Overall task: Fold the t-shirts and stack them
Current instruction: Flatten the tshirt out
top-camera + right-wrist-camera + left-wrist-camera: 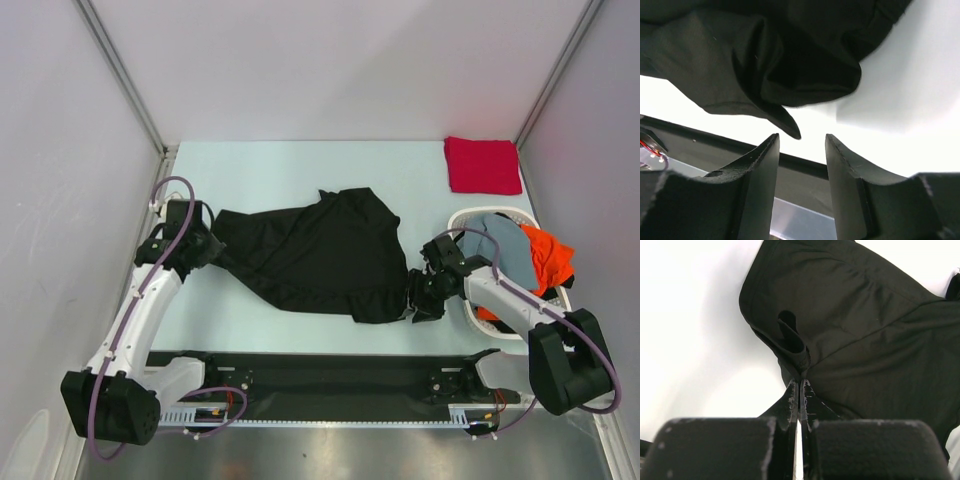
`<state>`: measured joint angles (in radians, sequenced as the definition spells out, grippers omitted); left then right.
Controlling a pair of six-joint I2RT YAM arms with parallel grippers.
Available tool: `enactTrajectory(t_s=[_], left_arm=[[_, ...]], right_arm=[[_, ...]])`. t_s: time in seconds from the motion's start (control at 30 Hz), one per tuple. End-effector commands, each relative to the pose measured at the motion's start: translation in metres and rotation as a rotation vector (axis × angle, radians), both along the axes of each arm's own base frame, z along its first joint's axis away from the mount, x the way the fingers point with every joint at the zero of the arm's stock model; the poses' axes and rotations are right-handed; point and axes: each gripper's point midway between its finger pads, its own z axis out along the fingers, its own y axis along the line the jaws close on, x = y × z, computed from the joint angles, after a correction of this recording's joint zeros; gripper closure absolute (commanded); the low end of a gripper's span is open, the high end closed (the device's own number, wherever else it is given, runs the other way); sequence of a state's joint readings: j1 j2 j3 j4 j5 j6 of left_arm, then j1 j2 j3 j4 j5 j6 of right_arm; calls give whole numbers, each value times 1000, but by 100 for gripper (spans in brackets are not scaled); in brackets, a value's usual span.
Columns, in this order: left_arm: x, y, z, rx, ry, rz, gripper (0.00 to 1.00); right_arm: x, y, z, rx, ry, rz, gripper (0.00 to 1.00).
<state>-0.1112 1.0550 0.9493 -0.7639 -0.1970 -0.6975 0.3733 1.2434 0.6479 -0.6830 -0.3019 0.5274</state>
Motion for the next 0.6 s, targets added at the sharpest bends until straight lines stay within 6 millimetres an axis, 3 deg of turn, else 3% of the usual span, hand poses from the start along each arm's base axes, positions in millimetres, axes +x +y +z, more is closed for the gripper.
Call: enactTrajectory(t_s=[0.0, 0.57], left_arm=[[7, -5, 8, -8, -38, -30, 100], [1, -1, 8, 2, -40, -11, 100]], right_arm=[[24, 11, 5, 46, -98, -22, 54], [18, 21, -7, 90, -53, -3, 72]])
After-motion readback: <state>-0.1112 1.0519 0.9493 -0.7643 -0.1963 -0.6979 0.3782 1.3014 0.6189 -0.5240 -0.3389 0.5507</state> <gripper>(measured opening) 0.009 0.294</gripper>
